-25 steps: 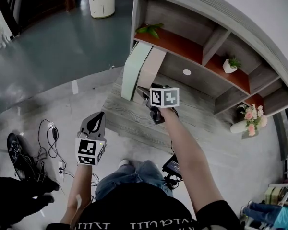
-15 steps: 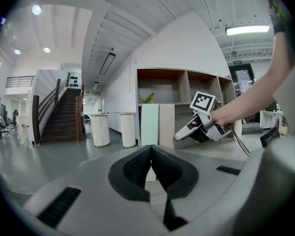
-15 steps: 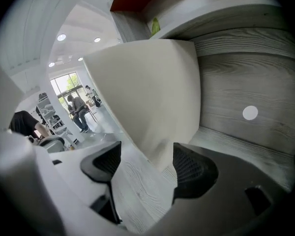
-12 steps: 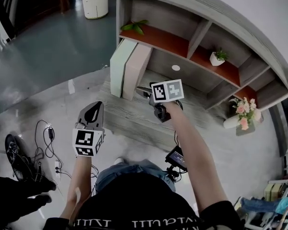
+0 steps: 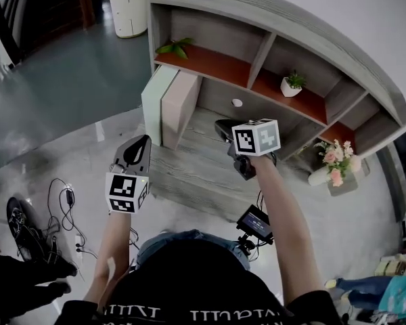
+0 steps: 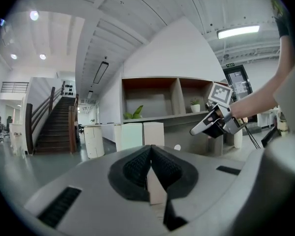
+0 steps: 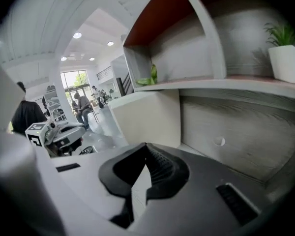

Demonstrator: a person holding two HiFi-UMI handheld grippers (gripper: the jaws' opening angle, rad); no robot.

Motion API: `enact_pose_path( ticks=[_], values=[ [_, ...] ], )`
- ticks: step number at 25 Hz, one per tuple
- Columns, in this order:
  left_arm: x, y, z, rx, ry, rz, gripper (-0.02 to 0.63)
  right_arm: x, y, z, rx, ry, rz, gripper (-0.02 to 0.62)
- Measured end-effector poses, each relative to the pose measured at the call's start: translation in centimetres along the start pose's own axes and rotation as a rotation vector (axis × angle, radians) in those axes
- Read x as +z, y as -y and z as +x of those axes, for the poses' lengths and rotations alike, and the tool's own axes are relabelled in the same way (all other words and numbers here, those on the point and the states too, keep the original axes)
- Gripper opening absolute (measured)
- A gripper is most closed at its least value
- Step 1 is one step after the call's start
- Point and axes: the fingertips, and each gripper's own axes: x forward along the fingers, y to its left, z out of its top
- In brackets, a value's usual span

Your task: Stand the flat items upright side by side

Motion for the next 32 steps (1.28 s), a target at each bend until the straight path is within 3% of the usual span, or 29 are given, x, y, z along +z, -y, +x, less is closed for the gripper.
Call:
enact_pose_path(
  ticks=[9, 17, 21, 25, 29, 32],
  values=[
    [3.5, 1.4, 2.3, -0.017, 0.064, 0.021, 0.012, 3.8, 0.8, -7.9, -0.03, 0.245, -0.068, 0.014],
    [6.0, 2.0, 3.6, -0.03, 0.12, 0.032, 0.012, 4.3, 0.8, -13.8, -0.155, 0.389, -0.196, 0.014],
    [7.2, 2.3, 3.9, -0.045, 0.145, 0.052, 0.012, 3.6, 1.7, -15.1, -0.196, 0.415, -0.169, 0.014],
    [7.9, 2.4, 3.6, -0.037, 0.165, 0.052, 0.012, 3.5, 1.4, -17.2, -0.226, 0.511, -0.14, 0.014],
    [8.1, 2.0, 2.9, -0.009, 0.177, -0.006, 0.012, 3.0, 1.0, -19.5, -0.283, 0.601, -0.141, 0.014],
    [8.3, 1.8, 2.4, 0.013, 0.186, -0.035, 0.012, 2.6, 1.2, -20.5, -0.317, 0.615, -0.15, 0.014]
  ],
)
